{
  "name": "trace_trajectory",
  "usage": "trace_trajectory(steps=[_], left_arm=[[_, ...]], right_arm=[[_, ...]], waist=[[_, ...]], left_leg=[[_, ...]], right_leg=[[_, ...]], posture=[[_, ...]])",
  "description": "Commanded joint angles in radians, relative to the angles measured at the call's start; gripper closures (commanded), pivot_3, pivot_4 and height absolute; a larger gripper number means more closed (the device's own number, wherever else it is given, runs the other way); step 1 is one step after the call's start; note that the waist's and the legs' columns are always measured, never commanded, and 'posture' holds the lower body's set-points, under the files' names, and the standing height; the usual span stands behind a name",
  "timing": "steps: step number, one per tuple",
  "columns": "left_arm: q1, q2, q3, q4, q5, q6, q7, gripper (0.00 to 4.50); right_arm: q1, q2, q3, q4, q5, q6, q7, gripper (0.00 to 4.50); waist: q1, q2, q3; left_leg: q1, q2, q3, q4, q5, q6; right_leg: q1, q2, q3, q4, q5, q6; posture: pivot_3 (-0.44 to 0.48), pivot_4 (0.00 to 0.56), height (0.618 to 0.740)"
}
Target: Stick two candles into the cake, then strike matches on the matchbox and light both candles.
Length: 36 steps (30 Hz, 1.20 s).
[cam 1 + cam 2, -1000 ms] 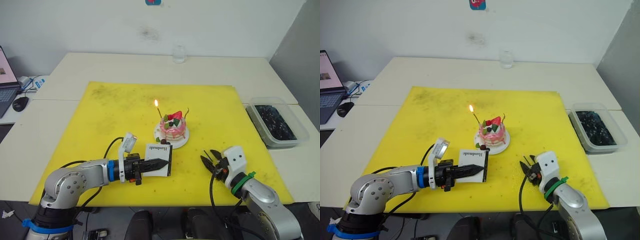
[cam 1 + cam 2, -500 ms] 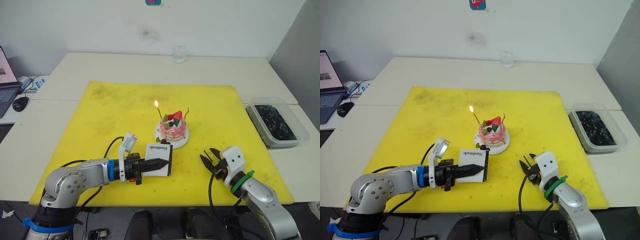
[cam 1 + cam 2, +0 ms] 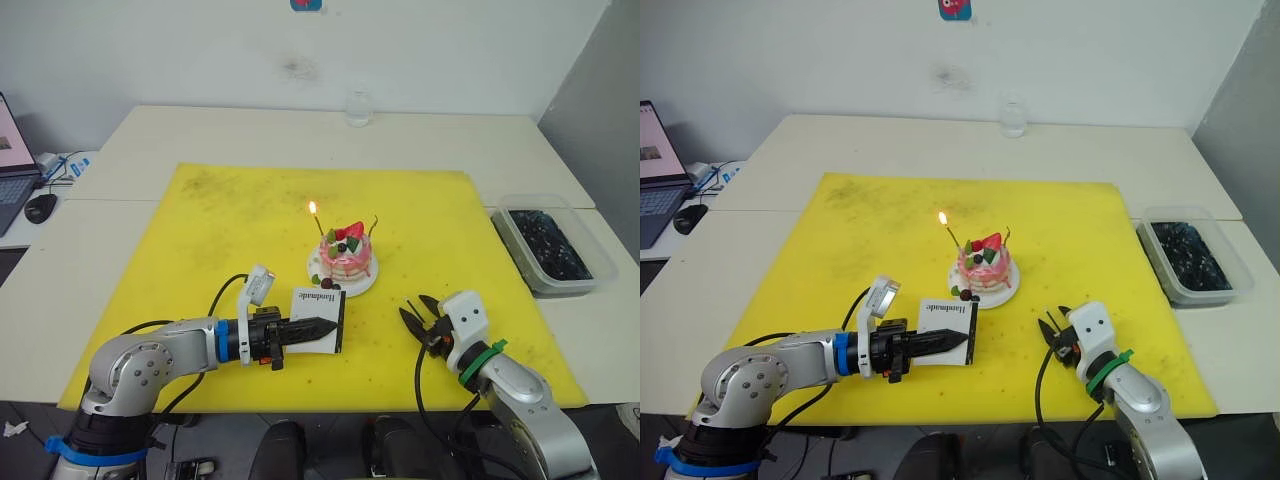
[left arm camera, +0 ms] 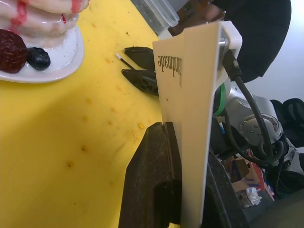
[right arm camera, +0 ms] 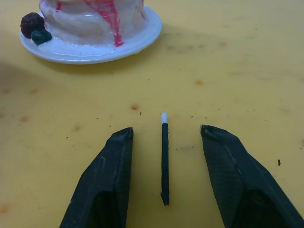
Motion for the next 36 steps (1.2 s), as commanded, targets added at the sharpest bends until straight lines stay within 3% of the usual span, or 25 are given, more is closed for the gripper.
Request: trace_trajectory(steps=[1,2,5,13,20,24,29,36], left_arm=[[-0.010,-0.002,0.005,-0.020,-0.017,-0.004,-0.006,4.50],[-0.010,-0.002,0.005,-0.020,-0.016,-0.004,-0.006,4.50],[-0.008,-0.001,0.005,-0.019,-0.015,-0.005,-0.008,4.50],[-0.006,0.000,0.006,-0.020,-0.016,-0.004,-0.009,4.50],[-0.038,-0.008,0.017,-0.021,-0.044,0.006,0.000,4.50],[-0.075,-0.011,0.009,-0.005,-0.059,0.013,-0.014,4.50],[-0.131,-0.020,0.005,0.029,-0.075,0.026,-0.034,4.50],[-0.140,-0.014,-0.005,0.027,-0.078,0.032,-0.056,4.50]], right_arm=[[-0.004,-0.001,0.003,0.002,-0.012,0.022,-0.013,3.07],[-0.003,-0.001,0.003,0.002,-0.012,0.024,-0.013,3.56],[0.003,-0.002,0.006,0.000,-0.012,0.025,-0.012,4.45],[0.018,-0.004,0.000,-0.040,0.009,0.029,-0.001,4.45],[-0.002,-0.111,-0.079,-0.285,0.067,0.132,0.055,4.45],[-0.103,-0.128,-0.133,-0.409,0.284,0.301,0.104,4.45],[-0.201,-0.152,-0.232,-0.423,0.617,0.460,0.160,4.45],[-0.273,-0.349,-0.238,-0.418,0.725,0.489,0.245,4.45]], waist=[[0.000,0.000,0.000],[0.000,0.000,0.000],[0.000,-0.001,-0.001],[0.000,-0.001,-0.001],[0.001,-0.001,0.000],[0.000,-0.001,0.000],[0.001,-0.001,0.000],[0.001,-0.001,0.000]], left_leg=[[0.000,0.000,0.000,0.000,0.000,0.000],[0.000,0.000,0.000,0.000,0.000,0.000],[0.000,0.000,0.000,0.000,0.000,0.000],[0.000,0.000,0.000,0.000,0.000,0.000],[-0.001,0.000,0.000,0.000,0.000,0.000],[0.000,0.000,-0.001,0.000,0.000,0.000],[0.000,0.000,-0.002,0.000,0.000,0.000],[-0.002,-0.001,0.000,0.000,0.000,0.000]], right_leg=[[0.000,0.000,0.000,0.000,0.000,0.000],[0.000,0.000,0.000,0.000,0.000,0.000],[0.000,0.000,0.000,0.000,0.000,0.000],[0.000,0.000,0.000,0.000,0.000,0.000],[0.000,0.000,0.000,0.000,0.000,0.000],[0.000,0.000,-0.001,0.000,0.000,0.001],[0.001,0.001,-0.001,0.000,0.000,0.001],[0.000,0.001,0.000,-0.002,0.000,0.001]], posture=[[0.000,0.150,0.740],[0.000,0.150,0.740],[0.000,0.150,0.740],[0.000,0.150,0.740],[0.000,0.150,0.740],[0.000,0.150,0.740],[0.000,0.150,0.740],[0.000,0.150,0.740]])
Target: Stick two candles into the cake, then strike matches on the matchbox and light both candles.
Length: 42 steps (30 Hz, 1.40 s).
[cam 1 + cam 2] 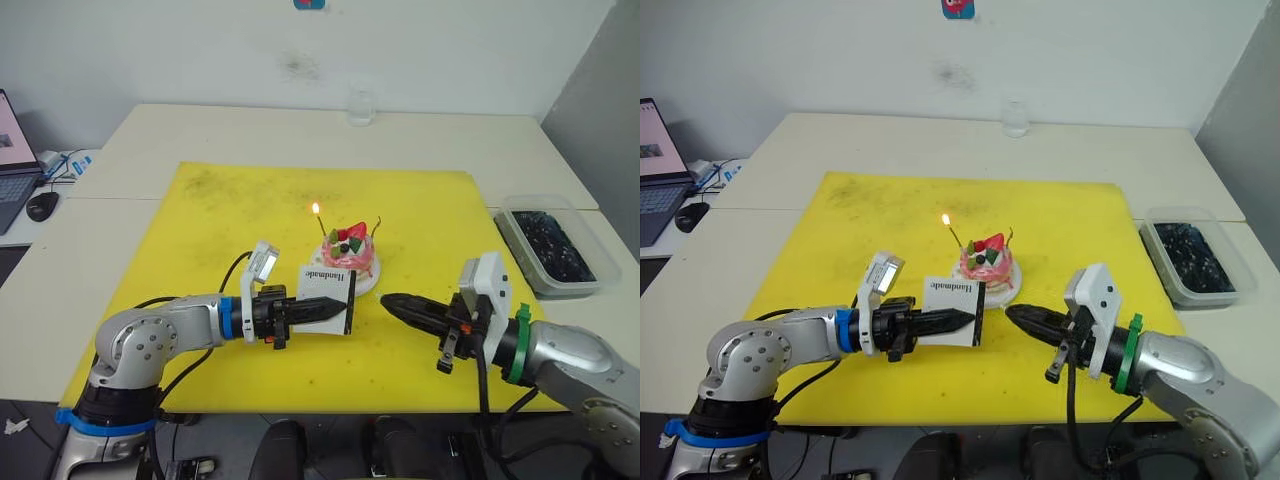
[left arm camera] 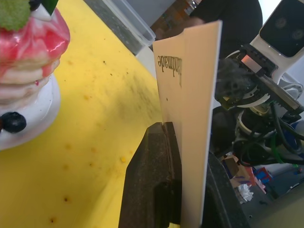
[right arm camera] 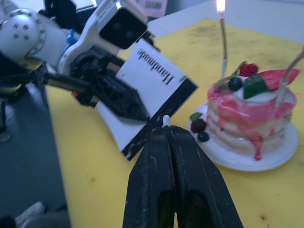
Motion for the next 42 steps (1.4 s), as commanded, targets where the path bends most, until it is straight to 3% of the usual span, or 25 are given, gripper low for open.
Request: trace_trajectory(steps=[1,8,18,42], left_arm=[[-0.003,0.000,-0.005,-0.022,-0.020,0.001,-0.025,4.50],[0.004,0.004,-0.013,-0.033,-0.010,-0.012,-0.035,4.50],[-0.018,0.016,-0.035,-0.017,0.018,-0.021,-0.075,4.50],[-0.017,0.019,-0.074,-0.033,0.072,-0.032,-0.138,4.50]], right_arm=[[-0.030,-0.080,0.005,-0.028,0.006,-0.023,0.044,4.45],[-0.113,-0.113,0.122,0.001,-0.149,-0.107,-0.004,4.45],[-0.174,-0.114,0.215,0.036,-0.218,-0.155,0.023,4.45],[-0.168,-0.129,0.272,0.049,-0.279,-0.159,0.076,4.45]], waist=[[0.000,0.000,0.000],[-0.001,0.000,0.000],[0.000,0.000,0.000],[0.001,0.000,0.000]], left_leg=[[0.000,0.000,0.000,0.000,0.000,0.000],[0.001,0.000,0.000,0.000,0.000,0.000],[0.000,0.000,0.000,0.000,0.000,0.000],[0.000,0.001,-0.001,0.000,0.000,0.000]], right_leg=[[0.000,0.000,0.000,0.000,0.000,0.000],[0.000,0.001,0.000,0.001,0.000,0.000],[0.000,0.001,0.000,0.000,0.000,0.000],[0.000,0.001,-0.001,0.001,0.000,0.000]], posture=[[0.000,0.150,0.740],[0.000,0.150,0.740],[0.000,0.150,0.740],[0.000,0.150,0.740]])
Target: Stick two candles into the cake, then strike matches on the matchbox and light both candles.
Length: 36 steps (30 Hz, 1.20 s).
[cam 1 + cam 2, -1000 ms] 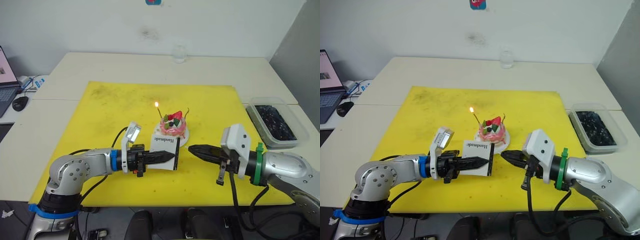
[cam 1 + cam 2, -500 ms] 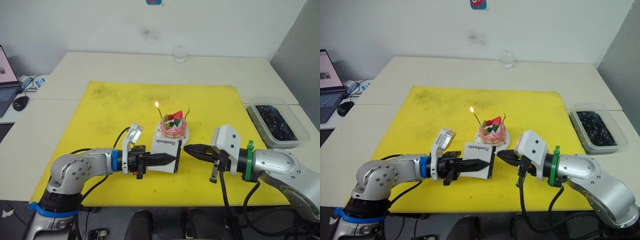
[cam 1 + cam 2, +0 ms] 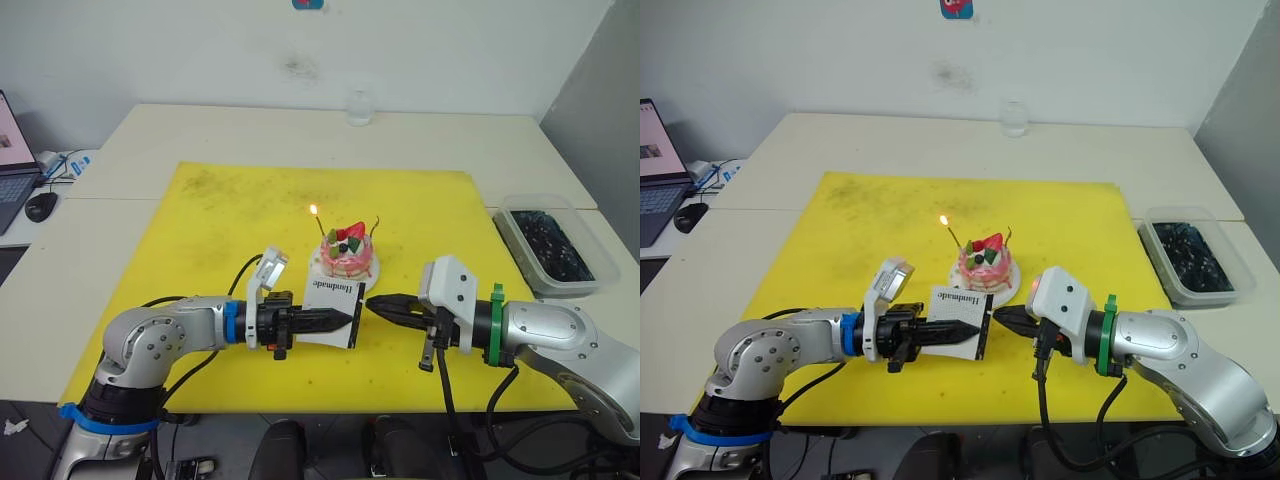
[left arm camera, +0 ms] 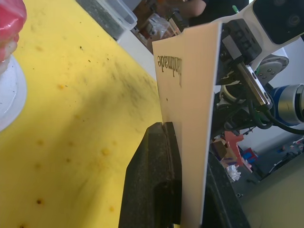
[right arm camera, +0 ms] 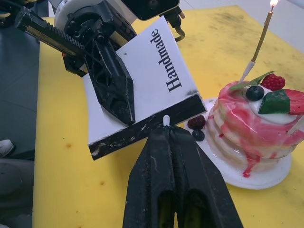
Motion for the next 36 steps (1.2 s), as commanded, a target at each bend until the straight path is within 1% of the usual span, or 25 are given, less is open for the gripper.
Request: trace_trajectory(steps=[1,9,15,17,19,21,23,25,26,28,32,36], left_arm=[[-0.009,0.004,-0.016,-0.031,0.002,-0.021,-0.032,4.50],[-0.024,0.007,-0.046,-0.026,0.037,-0.042,-0.070,4.50],[-0.024,0.020,-0.081,-0.036,0.087,-0.086,-0.116,4.50],[-0.019,0.045,-0.119,-0.067,0.129,-0.127,-0.162,4.50],[0.012,0.094,-0.145,-0.122,0.164,-0.164,-0.205,4.50],[0.055,0.132,-0.116,-0.161,0.140,-0.157,-0.209,4.50],[0.153,0.194,-0.018,-0.204,0.109,-0.140,-0.189,4.50],[0.241,0.238,0.073,-0.232,0.076,-0.124,-0.159,4.50],[0.263,0.239,0.100,-0.239,0.055,-0.118,-0.138,4.50],[0.275,0.224,0.120,-0.249,0.025,-0.112,-0.102,4.50],[0.262,0.185,0.123,-0.257,-0.026,-0.097,-0.038,4.50],[0.240,0.173,0.124,-0.232,-0.049,-0.094,-0.002,4.50]], right_arm=[[-0.010,-0.009,0.010,-0.014,-0.012,-0.015,0.013,4.45],[-0.014,-0.009,0.038,-0.006,-0.042,-0.009,0.022,4.45],[-0.014,-0.005,0.054,-0.005,-0.055,0.003,0.016,4.45],[-0.026,0.017,0.051,0.014,-0.088,0.004,-0.028,4.45],[-0.070,0.073,0.009,0.065,-0.176,-0.017,-0.150,4.45],[-0.099,0.103,-0.043,0.086,-0.215,-0.021,-0.212,4.45],[-0.094,0.091,-0.116,0.068,-0.204,-0.008,-0.208,4.45],[-0.089,0.092,-0.160,0.031,-0.175,0.020,-0.208,4.45],[-0.090,0.104,-0.160,0.015,-0.166,0.026,-0.213,4.45],[-0.090,0.121,-0.150,0.004,-0.163,0.027,-0.217,4.45],[-0.091,0.133,-0.115,0.014,-0.180,0.012,-0.207,4.45],[-0.093,0.123,-0.108,0.027,-0.179,-0.008,-0.180,4.45]], waist=[[0.000,0.000,0.000],[0.000,0.000,0.000],[0.000,0.000,0.000],[0.000,0.000,0.000],[-0.003,0.000,0.000],[-0.007,0.001,0.000],[-0.003,0.000,0.000],[-0.002,0.000,0.000],[-0.002,0.001,0.000],[0.001,0.001,0.001],[0.002,0.001,0.001],[0.001,0.001,0.001]], left_leg=[[0.000,0.000,0.000,0.000,0.000,0.000],[0.000,0.000,0.000,0.000,0.000,0.000],[0.000,0.000,0.000,0.000,0.000,0.000],[0.000,0.000,0.000,0.000,0.000,0.000],[0.000,0.000,0.000,0.000,0.000,0.000],[0.000,0.000,0.002,0.000,0.000,0.000],[0.000,0.000,0.002,0.000,0.000,0.000],[0.000,0.001,0.001,-0.001,0.000,0.000],[0.000,0.002,0.001,-0.002,0.000,0.000],[0.000,0.002,0.000,-0.003,0.000,0.000],[0.000,0.000,0.001,-0.001,0.000,0.000],[0.000,0.000,0.002,0.001,0.000,0.000]], right_leg=[[0.000,0.000,0.000,0.000,0.000,0.000],[0.000,0.000,0.000,0.000,0.000,0.000],[0.000,0.000,0.000,0.000,0.000,0.000],[0.000,0.000,0.000,0.000,0.000,0.000],[0.000,0.000,0.000,0.000,0.000,0.000],[-0.001,0.000,0.002,0.001,0.000,0.000],[-0.001,-0.001,0.001,0.001,0.000,0.000],[-0.001,-0.001,0.001,0.000,-0.001,-0.001],[-0.002,-0.001,0.000,0.000,-0.002,-0.002],[-0.002,-0.001,-0.001,0.001,-0.002,-0.002],[0.000,-0.003,0.000,0.001,-0.002,-0.001],[0.000,-0.003,0.000,0.001,-0.001,0.000]], posture=[[0.000,0.150,0.740],[0.000,0.150,0.740],[0.000,0.150,0.740],[0.000,0.150,0.740],[0.000,0.150,0.740],[0.000,0.150,0.740],[0.000,0.150,0.740],[0.000,0.150,0.740],[0.000,0.150,0.740],[0.000,0.150,0.740],[0.000,0.150,0.740],[0.000,0.150,0.740]])
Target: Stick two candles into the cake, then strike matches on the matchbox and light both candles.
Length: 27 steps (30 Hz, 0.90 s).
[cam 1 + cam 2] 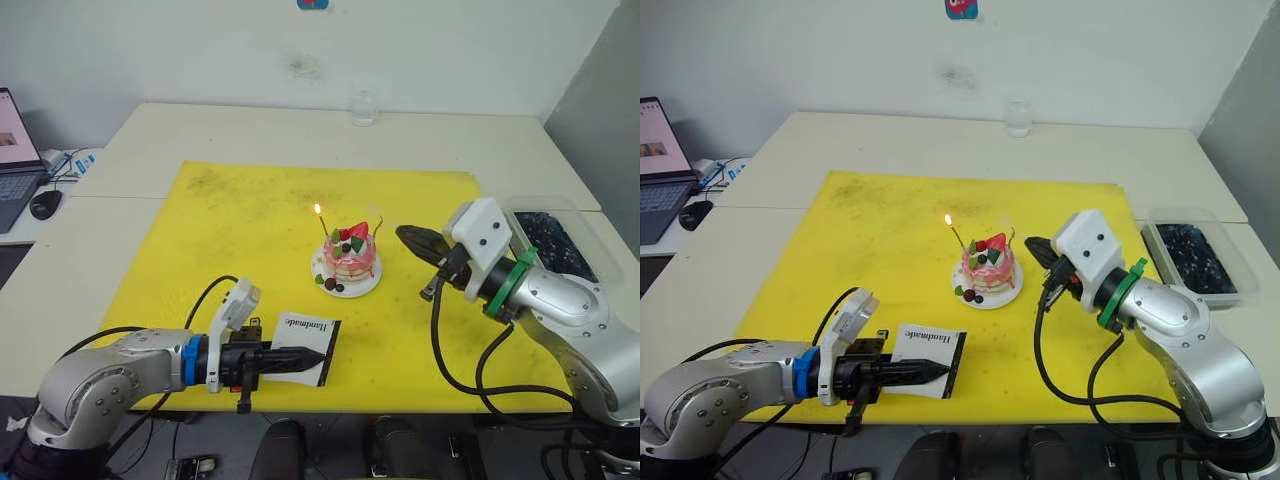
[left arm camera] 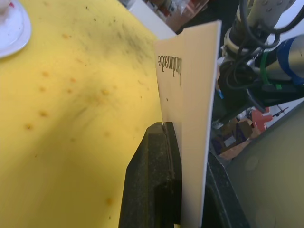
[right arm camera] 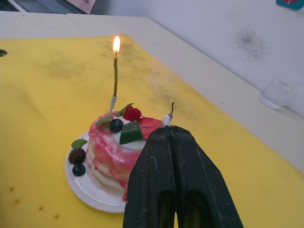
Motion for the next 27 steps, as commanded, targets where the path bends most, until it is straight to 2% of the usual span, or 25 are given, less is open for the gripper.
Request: trace_trajectory(steps=[1,10,18,27], left_arm=[[-0.038,-0.016,0.019,0.008,-0.039,0.001,0.032,4.50],[-0.095,-0.032,-0.009,0.052,-0.044,0.011,0.035,4.50],[-0.103,-0.027,-0.026,0.065,-0.028,0.005,0.025,4.50],[-0.107,-0.033,-0.038,0.064,-0.018,0.000,0.028,4.50]], right_arm=[[-0.007,-0.017,-0.008,-0.013,-0.005,-0.040,0.027,4.45],[-0.031,-0.034,-0.013,0.001,-0.007,-0.056,0.054,4.45],[-0.118,-0.008,0.067,0.068,-0.089,-0.073,0.029,4.45],[-0.129,-0.003,0.119,0.135,-0.168,-0.125,0.042,4.45]], waist=[[0.001,0.000,0.000],[-0.002,0.000,0.000],[-0.002,0.000,0.000],[-0.002,0.000,0.000]], left_leg=[[0.000,0.000,0.000,0.000,0.000,0.000],[0.000,0.000,-0.001,-0.001,0.000,0.000],[0.000,0.000,-0.001,-0.001,0.000,0.000],[0.000,0.001,-0.001,-0.001,0.000,0.000]], right_leg=[[0.000,0.000,0.000,0.000,0.000,0.000],[0.000,0.002,0.000,0.000,0.000,-0.001],[0.000,0.002,0.000,0.000,0.000,-0.001],[0.000,0.002,0.000,0.000,0.000,-0.001]], posture=[[0.000,0.150,0.740],[0.000,0.150,0.740],[0.000,0.150,0.740],[0.000,0.150,0.740]])
